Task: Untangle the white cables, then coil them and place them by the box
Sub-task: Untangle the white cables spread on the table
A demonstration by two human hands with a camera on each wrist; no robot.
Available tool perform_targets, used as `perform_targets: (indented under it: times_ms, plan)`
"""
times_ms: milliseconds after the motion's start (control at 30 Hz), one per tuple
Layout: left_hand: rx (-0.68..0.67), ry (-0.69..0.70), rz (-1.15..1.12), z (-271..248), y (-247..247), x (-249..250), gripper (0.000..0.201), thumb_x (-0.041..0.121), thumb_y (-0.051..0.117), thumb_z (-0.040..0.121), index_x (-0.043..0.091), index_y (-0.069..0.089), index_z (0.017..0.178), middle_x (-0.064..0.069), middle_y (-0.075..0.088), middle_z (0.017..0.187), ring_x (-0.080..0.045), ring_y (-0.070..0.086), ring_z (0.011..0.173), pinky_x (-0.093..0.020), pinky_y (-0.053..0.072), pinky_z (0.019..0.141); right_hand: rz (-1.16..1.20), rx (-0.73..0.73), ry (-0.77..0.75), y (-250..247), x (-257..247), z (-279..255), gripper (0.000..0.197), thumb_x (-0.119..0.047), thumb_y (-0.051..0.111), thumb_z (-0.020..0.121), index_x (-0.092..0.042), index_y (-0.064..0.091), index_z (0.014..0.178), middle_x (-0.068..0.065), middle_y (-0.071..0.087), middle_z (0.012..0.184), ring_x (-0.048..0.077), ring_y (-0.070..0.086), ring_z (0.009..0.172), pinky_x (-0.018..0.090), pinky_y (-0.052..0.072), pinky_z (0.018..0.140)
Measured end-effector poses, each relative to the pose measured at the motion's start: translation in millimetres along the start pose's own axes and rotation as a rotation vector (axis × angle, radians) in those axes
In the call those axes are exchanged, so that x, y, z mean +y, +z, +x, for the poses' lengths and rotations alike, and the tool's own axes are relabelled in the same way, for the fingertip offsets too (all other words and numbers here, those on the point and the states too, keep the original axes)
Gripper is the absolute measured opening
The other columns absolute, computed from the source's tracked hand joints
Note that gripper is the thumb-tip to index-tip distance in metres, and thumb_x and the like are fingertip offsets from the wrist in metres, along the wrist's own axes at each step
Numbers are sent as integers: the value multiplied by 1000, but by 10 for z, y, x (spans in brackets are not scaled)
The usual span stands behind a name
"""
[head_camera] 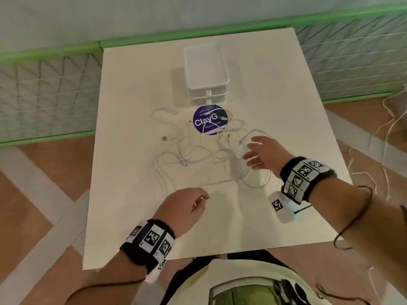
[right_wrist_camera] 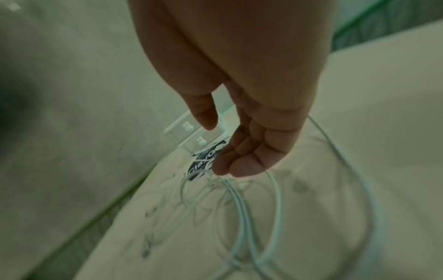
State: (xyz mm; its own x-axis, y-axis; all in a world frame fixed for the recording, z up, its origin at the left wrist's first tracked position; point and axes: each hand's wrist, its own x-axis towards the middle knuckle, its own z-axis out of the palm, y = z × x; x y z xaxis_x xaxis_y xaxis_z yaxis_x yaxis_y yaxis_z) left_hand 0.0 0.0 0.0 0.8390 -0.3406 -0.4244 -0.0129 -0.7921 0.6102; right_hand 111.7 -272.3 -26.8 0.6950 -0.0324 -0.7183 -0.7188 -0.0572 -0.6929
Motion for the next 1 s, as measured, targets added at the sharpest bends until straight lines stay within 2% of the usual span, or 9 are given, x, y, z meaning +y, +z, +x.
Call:
perform_targets:
  times_ms: [133,267,367,500,667,767,833,900,1000]
  plan:
    - [-2,13,32,342,41,258,22,31,50,97,33,65,114,18,63,95,-4,61,85,-21,47,80,310,-25,130,-15,-118,160,11,-28,58,99,-22,54,106,16,63,87,27,58,64,35,49,62]
    - [2,29,18,578,107,406,24,29,50,97,30,63,116,18,60,94,-6,58,80,-21,45,80,383,-24,99,-148,-126,342,13,-33,64,96,-22,64,103,6,61,80,18,56,59,28,49,56]
    - [27,64,16,803,123,535,25,27,51,97,28,63,118,14,61,101,-7,56,80,-25,49,82,399,-34,65,-322,-173,394,18,-30,61,98,-16,66,88,3,57,77,15,53,59,28,45,57]
    - [121,131,26,1103,138,666,25,24,53,95,23,62,119,10,58,111,-14,63,82,-34,54,78,540,-1,61,-605,-256,384,22,-27,56,97,-11,62,82,10,68,83,25,64,73,35,53,69]
    - [139,181,108,1402,293,810,33,23,56,93,17,60,126,2,53,123,-17,61,89,-34,54,81,655,-89,69,-837,-296,215,22,-26,51,99,-12,57,82,15,74,95,35,72,89,46,55,89]
    - [71,156,294,1524,432,799,39,25,55,91,16,56,129,-3,53,127,-23,61,99,-39,54,83,599,-108,53,-858,-301,90,18,-22,51,101,-13,56,87,14,72,89,34,72,85,46,58,82]
    - [20,87,415,1559,463,758,36,28,52,91,16,56,125,-4,52,125,-25,62,95,-42,53,80,463,-43,-19,-880,-301,48,13,-19,51,102,-11,56,94,15,72,87,34,71,84,46,58,79]
    - [6,44,457,1564,445,697,29,29,50,92,16,59,116,-3,54,120,-25,63,88,-41,53,77,250,72,-126,-931,-298,41,12,-19,52,102,-11,59,96,15,71,86,31,71,82,46,57,78]
    - [4,-11,442,1573,351,618,24,35,47,94,17,63,98,-1,59,103,-23,60,80,-40,52,75,-5,209,-257,-1052,-270,69,15,-21,56,101,-14,62,89,9,70,83,26,68,77,43,56,74]
